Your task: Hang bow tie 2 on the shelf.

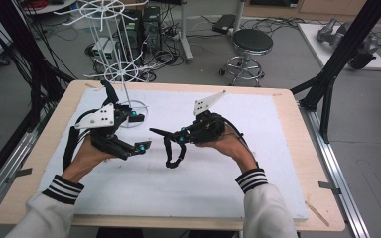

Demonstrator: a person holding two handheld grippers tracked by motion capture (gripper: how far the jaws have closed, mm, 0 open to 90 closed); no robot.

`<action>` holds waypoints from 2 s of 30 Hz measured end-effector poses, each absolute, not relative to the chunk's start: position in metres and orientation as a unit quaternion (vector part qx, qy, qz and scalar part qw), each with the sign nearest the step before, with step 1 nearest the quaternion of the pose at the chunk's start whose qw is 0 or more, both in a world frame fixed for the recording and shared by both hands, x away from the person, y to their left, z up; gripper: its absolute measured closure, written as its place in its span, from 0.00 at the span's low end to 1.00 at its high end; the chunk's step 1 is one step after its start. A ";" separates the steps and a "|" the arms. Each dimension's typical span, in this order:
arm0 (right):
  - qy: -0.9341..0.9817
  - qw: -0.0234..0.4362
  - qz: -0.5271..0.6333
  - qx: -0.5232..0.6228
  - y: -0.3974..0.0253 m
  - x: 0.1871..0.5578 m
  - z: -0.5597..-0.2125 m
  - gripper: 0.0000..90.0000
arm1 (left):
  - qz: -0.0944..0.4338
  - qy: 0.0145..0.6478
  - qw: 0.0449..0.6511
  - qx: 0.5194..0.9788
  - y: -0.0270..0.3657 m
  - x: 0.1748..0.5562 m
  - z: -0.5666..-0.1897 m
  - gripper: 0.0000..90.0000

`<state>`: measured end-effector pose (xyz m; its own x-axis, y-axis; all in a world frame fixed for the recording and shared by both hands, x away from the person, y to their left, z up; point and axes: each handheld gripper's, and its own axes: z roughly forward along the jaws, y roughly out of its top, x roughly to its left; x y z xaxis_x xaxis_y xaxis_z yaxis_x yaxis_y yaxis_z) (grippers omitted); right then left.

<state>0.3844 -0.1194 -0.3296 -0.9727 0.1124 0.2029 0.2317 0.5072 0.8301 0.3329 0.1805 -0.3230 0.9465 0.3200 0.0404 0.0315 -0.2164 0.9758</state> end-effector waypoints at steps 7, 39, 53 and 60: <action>-0.868 0.060 -0.484 -0.096 -0.116 0.384 -0.329 0.89 | 0.110 0.102 0.603 0.784 0.174 0.334 -0.319 0.17; -0.877 0.061 -0.467 -0.091 -0.110 0.383 -0.333 0.89 | 0.109 0.068 0.533 0.836 0.164 0.337 -0.319 0.68; -0.881 0.056 -0.461 -0.090 -0.109 0.384 -0.335 0.89 | 0.110 0.079 0.515 0.846 0.162 0.337 -0.320 0.90; -0.877 0.057 -0.470 -0.081 -0.110 0.383 -0.334 0.86 | 0.115 0.081 0.517 0.844 0.164 0.336 -0.319 0.92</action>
<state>0.3828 -0.1098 -0.3336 -0.9802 0.0888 0.1770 0.1966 0.5451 0.8150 0.3360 0.1638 -0.3190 0.9606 0.2554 0.1099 0.0181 -0.4521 0.8918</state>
